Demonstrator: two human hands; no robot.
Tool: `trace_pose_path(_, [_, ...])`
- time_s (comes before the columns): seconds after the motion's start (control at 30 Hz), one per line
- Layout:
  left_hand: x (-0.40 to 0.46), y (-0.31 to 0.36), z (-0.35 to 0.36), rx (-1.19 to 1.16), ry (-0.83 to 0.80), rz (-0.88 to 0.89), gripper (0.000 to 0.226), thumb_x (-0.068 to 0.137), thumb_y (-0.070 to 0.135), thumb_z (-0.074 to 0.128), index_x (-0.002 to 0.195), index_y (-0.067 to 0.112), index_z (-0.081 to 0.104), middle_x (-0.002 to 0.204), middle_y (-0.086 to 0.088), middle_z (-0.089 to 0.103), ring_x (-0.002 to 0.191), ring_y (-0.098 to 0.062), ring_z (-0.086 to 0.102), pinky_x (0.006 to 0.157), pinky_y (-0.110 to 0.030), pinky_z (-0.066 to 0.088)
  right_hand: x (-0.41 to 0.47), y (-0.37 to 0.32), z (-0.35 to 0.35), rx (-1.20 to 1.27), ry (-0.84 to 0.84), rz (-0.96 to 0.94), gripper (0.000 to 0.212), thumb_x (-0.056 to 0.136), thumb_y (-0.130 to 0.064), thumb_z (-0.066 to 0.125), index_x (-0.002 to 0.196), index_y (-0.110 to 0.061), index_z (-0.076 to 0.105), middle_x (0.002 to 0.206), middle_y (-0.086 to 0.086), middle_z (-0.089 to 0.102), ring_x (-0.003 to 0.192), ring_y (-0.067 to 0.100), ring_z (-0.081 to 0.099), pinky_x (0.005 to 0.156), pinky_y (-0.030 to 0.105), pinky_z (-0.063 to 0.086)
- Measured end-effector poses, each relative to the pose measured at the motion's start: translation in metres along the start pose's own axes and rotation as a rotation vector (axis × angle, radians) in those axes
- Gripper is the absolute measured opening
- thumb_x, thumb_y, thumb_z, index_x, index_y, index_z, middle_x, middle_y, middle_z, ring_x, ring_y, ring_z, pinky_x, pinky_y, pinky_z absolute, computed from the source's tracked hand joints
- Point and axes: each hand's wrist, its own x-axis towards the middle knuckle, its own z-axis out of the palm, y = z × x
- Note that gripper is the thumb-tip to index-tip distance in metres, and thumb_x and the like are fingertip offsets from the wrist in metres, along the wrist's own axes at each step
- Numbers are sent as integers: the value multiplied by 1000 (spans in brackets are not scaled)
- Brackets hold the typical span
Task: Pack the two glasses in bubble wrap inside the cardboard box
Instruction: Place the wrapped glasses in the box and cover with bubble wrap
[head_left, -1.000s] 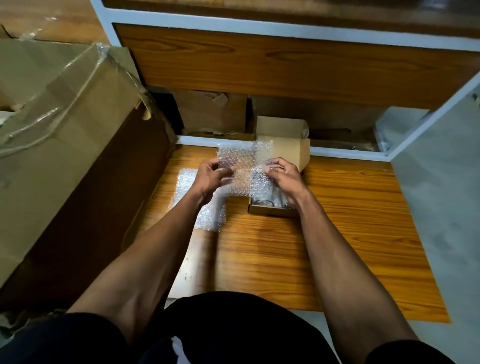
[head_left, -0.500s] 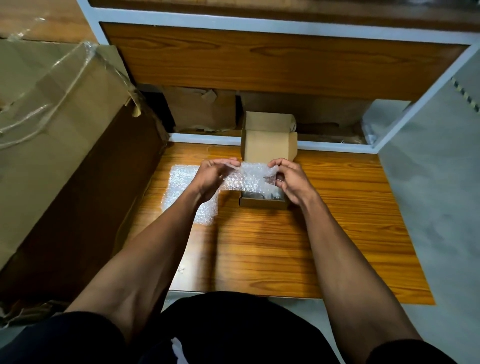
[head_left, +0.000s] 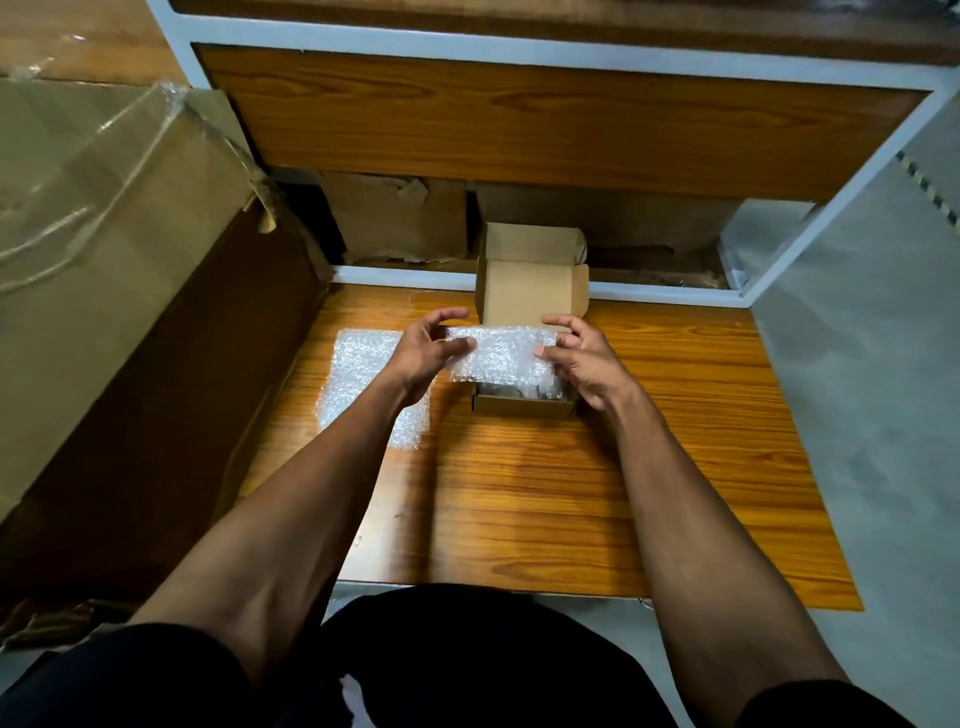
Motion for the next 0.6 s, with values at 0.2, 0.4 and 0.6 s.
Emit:
trace_pose_path(0.2, [5,0,3,20,33,29,18,92,3,78,108,11,73,109,0,74,91,-16,66,63,-25,54,8,2,-2,-106,37,-29,19,96,0,68,103,-18,71,107,12,70,91,20,63,67,27,56])
trace_pose_path(0.4, [12,2,2,69,38,81,12,92,3,78,95,15,75,109,-1,75,88,-14,66,64,-24,53,11,-5,-3,-127,52,-27,16,100,1,63,99,-14,68,92,5,67,70,4,63,57,20,51])
trace_pose_path(0.6, [15,5,0,77,-38,63,14,101,0,64,104,9,75,113,-8,73,78,-4,66,65,-22,54,15,-8,-10,-120,30,8,21,102,3,55,97,-13,68,109,13,63,61,5,51,50,17,42])
